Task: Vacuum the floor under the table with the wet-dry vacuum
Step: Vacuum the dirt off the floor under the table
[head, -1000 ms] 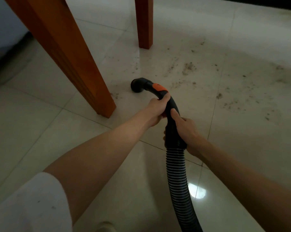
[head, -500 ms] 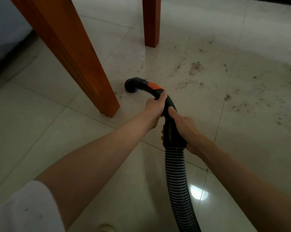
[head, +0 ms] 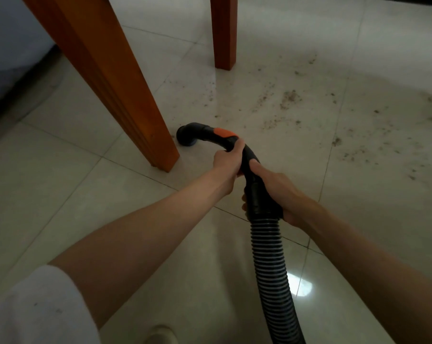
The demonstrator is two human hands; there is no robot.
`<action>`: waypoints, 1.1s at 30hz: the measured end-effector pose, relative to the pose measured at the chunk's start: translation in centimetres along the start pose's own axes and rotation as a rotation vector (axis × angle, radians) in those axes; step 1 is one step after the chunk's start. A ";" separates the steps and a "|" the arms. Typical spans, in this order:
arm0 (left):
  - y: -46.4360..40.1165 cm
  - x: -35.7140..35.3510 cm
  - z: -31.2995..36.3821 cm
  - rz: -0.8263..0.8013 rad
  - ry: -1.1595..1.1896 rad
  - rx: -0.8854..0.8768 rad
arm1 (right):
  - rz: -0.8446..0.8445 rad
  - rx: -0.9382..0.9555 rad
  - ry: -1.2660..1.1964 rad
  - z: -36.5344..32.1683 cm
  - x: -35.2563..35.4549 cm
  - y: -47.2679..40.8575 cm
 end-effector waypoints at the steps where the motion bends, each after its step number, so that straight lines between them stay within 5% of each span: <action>1: 0.0 0.2 0.1 0.000 -0.003 0.000 | 0.006 0.006 0.003 0.1 -0.2 -0.1; 9: 0.7 0.8 0.5 -0.068 0.022 0.046 | -0.010 0.009 0.026 0.1 -0.5 -0.2; 27: -0.5 2.5 0.8 0.176 -0.001 -0.007 | -0.066 0.035 0.084 -0.8 -3.0 -2.1; 33: -1.2 2.6 1.3 0.097 0.072 0.043 | -0.027 0.077 0.108 -0.6 -3.3 -3.1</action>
Point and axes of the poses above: each hand's wrist, its own y-axis away from the middle knuckle, its own x-axis out of the back of the hand, z = x × y, the point moved 4 cm from there along -y, towards the middle knuckle, and after that the axes turned 7 degrees about z, right-handed, at the moved point
